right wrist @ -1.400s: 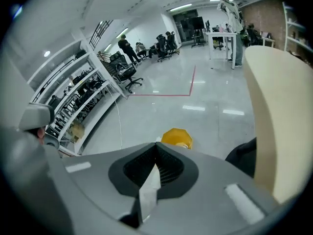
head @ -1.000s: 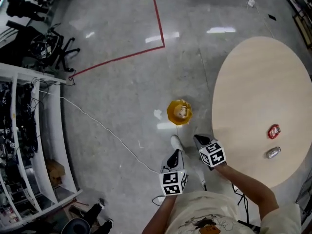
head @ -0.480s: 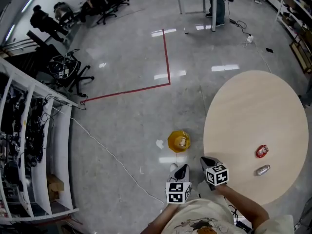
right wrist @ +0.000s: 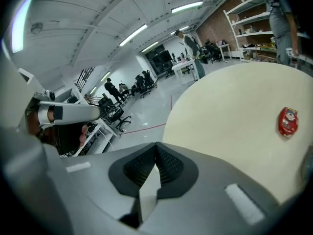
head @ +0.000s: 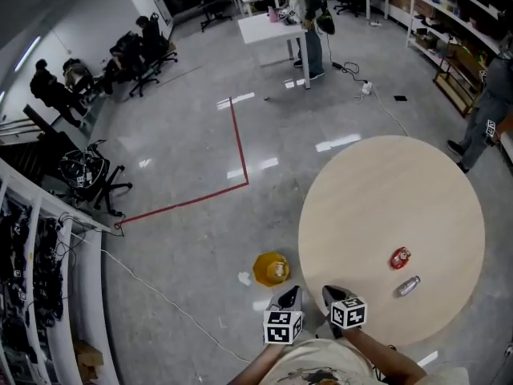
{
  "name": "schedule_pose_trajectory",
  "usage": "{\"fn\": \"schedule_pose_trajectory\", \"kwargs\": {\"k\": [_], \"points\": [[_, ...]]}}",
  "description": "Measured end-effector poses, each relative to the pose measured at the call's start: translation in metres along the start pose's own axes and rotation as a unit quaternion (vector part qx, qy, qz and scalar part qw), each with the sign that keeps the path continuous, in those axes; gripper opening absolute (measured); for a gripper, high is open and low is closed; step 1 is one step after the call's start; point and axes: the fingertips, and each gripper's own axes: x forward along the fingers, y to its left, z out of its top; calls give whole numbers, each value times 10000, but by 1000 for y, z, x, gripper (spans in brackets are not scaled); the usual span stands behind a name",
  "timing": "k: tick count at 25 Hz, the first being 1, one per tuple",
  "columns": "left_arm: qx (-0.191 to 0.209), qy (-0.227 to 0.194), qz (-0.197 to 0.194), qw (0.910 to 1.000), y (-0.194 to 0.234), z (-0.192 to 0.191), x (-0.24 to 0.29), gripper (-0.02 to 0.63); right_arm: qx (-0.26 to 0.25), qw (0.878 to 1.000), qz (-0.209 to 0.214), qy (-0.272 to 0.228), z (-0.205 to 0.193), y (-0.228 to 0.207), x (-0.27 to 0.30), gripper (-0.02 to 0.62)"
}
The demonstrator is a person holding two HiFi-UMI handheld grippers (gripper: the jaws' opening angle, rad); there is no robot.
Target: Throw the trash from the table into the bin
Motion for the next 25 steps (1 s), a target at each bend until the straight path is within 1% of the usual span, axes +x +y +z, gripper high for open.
{"fn": "schedule_pose_trajectory", "kwargs": {"k": [6,10,13,16,19,22,25], "points": [[172,115,-391,9990,-33,0,23,3,681,9958,-508,-351,-24,-46,-31,6],[301,275,-670,9969,-60,-8,40,3,757,9934,-742,-449,-33,-72,-51,6],[408,342,-882,9947,-89,-9,57,3,863,9901,-945,-569,-36,-101,-71,6],[549,470,-1123,9910,-119,-16,63,3,1081,9842,-1194,-741,-42,-125,-94,6],[735,532,-1347,9867,-135,-33,59,3,1307,9756,-1474,-968,-56,-139,-111,6],[905,470,-1485,9836,-145,-25,80,3,1369,9681,-1705,-1226,-44,-167,-112,6],[939,469,-1532,9826,-153,-23,94,3,1442,9631,-1868,-1292,-45,-189,-116,6]]}}
